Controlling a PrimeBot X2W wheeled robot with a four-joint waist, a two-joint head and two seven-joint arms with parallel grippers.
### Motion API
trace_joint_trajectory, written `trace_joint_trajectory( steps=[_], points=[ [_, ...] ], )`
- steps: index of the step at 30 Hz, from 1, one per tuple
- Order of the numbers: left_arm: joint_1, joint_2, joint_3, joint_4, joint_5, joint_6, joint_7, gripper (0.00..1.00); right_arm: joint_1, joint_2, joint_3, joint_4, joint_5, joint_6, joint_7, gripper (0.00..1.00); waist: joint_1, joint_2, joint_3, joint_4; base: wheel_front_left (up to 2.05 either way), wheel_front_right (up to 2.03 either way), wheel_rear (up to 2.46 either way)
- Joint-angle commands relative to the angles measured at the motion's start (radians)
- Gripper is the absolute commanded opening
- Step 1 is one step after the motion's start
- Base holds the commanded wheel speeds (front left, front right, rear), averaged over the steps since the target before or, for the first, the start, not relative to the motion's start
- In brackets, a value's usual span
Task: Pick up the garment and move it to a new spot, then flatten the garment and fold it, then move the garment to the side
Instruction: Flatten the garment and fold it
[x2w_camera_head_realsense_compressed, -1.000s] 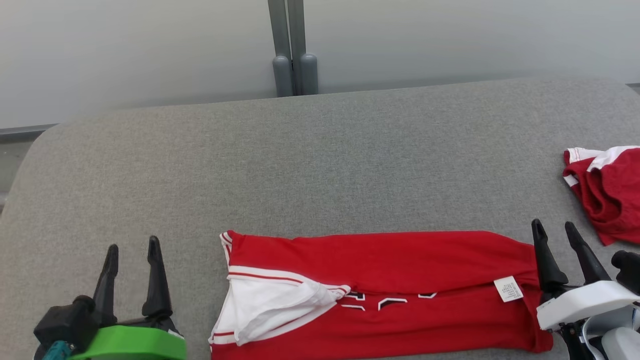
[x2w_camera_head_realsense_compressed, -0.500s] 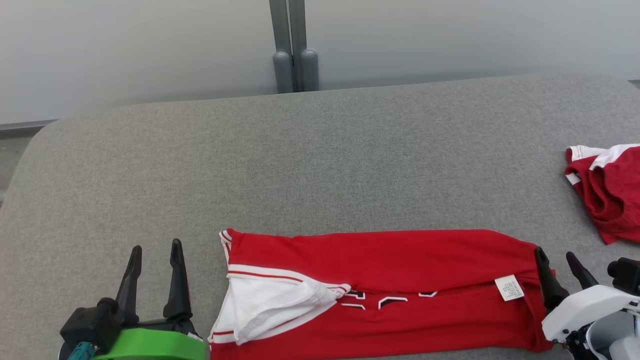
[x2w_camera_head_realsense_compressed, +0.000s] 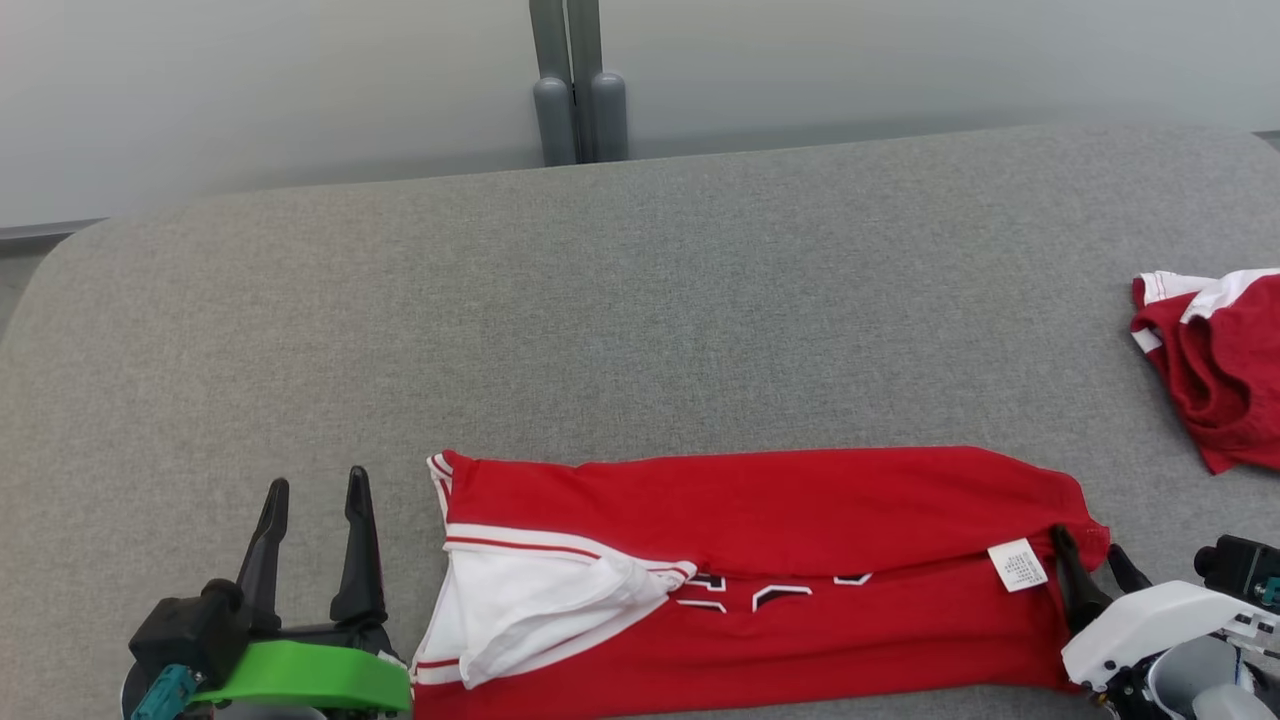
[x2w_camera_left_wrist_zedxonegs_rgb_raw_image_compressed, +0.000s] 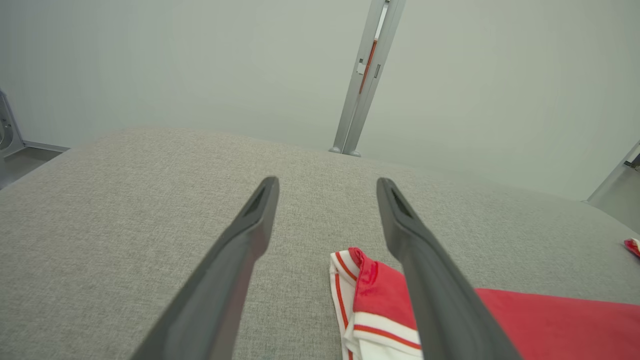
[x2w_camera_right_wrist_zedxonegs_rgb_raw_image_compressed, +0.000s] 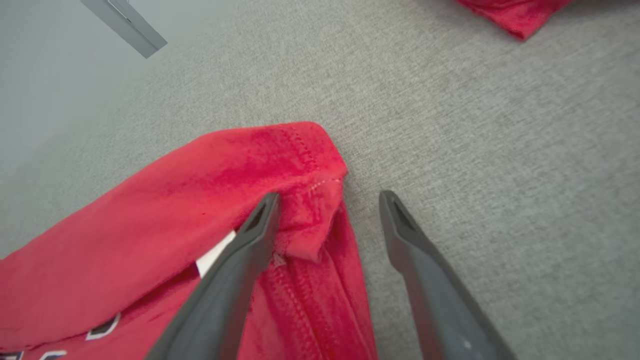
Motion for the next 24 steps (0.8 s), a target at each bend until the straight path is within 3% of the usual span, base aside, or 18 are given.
trace_joint_trajectory(
  steps=[1,13,14,15,16,24],
  points=[
    [-0.019,-0.003,0.003,0.005,0.014,-0.007,-0.002,1.0,-0.019,0.004,0.006,0.018,0.021,0.0,-0.012,1.0,0.0,0.0,0.01,-0.001,0.0,0.0,0.0],
    [-0.051,-0.014,0.017,0.035,0.032,-0.033,-0.002,1.0,-0.026,0.013,0.109,0.147,0.172,-0.001,0.0,1.0,0.0,0.0,0.047,0.029,0.0,0.0,0.0],
    [-0.051,-0.016,0.019,0.037,0.033,-0.034,-0.002,1.0,-0.023,0.014,0.13,0.141,0.185,0.0,0.002,0.78,0.0,0.0,0.049,0.03,0.0,0.0,0.0],
    [-0.052,-0.017,0.02,0.039,0.034,-0.034,-0.002,1.0,-0.022,0.013,0.143,0.134,0.196,0.0,-0.001,0.28,0.0,0.0,0.051,0.029,0.0,0.0,0.0],
    [-0.053,-0.017,0.022,0.042,0.035,-0.036,-0.002,1.0,-0.024,0.013,0.157,0.124,0.211,0.001,-0.009,0.0,0.0,0.0,0.052,0.028,0.0,0.0,0.0],
    [-0.057,-0.029,0.023,0.058,0.046,-0.045,-0.002,1.0,-0.066,-0.043,0.208,0.068,0.287,0.0,-0.083,0.0,0.0,0.0,0.042,0.02,0.0,0.0,0.0]
  ],
)
